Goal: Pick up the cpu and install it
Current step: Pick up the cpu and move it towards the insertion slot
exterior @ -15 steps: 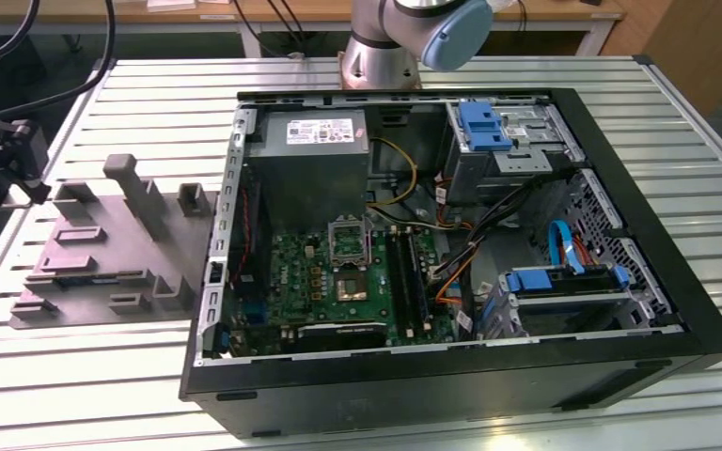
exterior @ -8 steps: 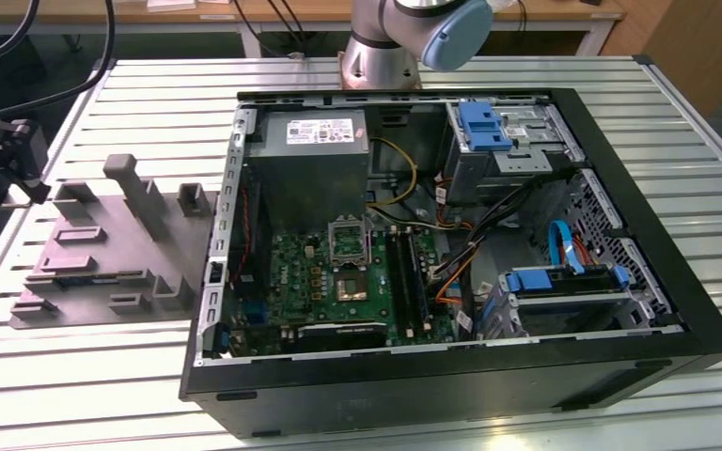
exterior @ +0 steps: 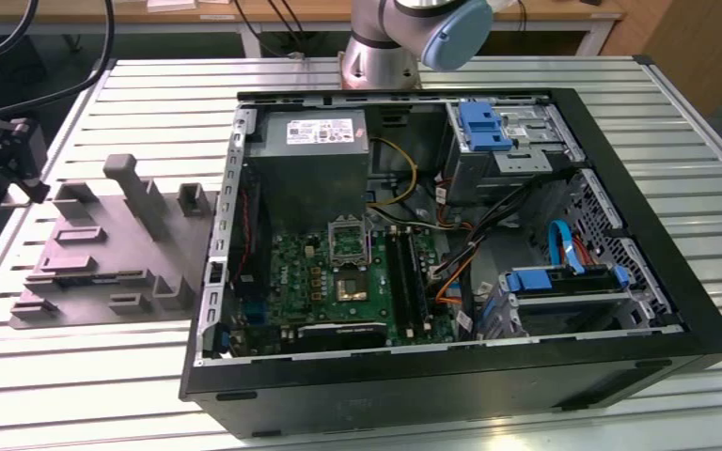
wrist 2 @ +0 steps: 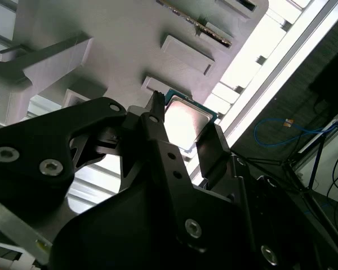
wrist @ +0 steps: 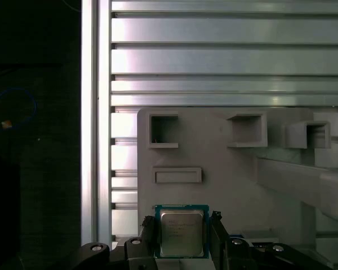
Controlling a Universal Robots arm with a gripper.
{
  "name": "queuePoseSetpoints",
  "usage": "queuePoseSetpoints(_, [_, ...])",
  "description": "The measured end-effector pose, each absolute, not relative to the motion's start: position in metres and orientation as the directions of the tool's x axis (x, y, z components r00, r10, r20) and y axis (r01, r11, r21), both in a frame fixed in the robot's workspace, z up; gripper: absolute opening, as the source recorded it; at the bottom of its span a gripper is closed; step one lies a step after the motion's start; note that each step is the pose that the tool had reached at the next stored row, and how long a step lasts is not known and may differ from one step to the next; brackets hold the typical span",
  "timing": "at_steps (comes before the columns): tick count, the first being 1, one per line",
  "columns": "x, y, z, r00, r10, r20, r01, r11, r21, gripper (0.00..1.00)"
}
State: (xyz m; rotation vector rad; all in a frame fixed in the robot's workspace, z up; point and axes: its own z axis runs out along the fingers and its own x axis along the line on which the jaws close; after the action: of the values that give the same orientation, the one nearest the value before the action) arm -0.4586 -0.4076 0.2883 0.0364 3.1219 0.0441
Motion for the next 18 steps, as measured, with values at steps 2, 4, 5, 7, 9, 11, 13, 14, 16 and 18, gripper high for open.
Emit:
queuePoseSetpoints(2, [-0.4586, -0.4076, 0.2889, -1.000, 0.024, -0.019, 0.023, 0.999, 0.028, 0.47])
queuePoseSetpoints(4, [-0.4586, -0.4076, 0.2898, -1.000, 0.024, -0.019, 0.023, 0.999, 0.028, 0.47])
queuePoseSetpoints(5, [-0.4586, -0.4076, 0.2902, -1.000, 0.024, -0.019, 0.023, 0.999, 0.028, 0.47])
queuePoseSetpoints(7, [-0.4586, -0.4076, 0.2914, -1.000, 0.024, -0.019, 0.023, 0.999, 0.028, 0.47])
queuePoseSetpoints(9, [-0.4586, -0.4076, 0.2926, -1.000, 0.024, -0.019, 0.023, 0.999, 0.028, 0.47])
queuePoseSetpoints(11, [-0.4586, -0.4076, 0.2938, -1.000, 0.024, -0.019, 0.023, 0.999, 0.028, 0.47])
queuePoseSetpoints(13, [-0.4586, -0.4076, 0.2947, -1.000, 0.024, -0.019, 0.023, 0.999, 0.029, 0.47])
queuePoseSetpoints(14, [-0.4586, -0.4076, 0.2951, -1.000, 0.024, -0.019, 0.023, 0.999, 0.029, 0.47])
queuePoseSetpoints(16, [-0.4586, -0.4076, 0.2959, -1.000, 0.024, -0.019, 0.023, 0.999, 0.029, 0.47])
queuePoseSetpoints(18, [-0.4586, -0.4076, 0.2966, -1.000, 0.024, -0.019, 0.023, 0.999, 0.028, 0.47])
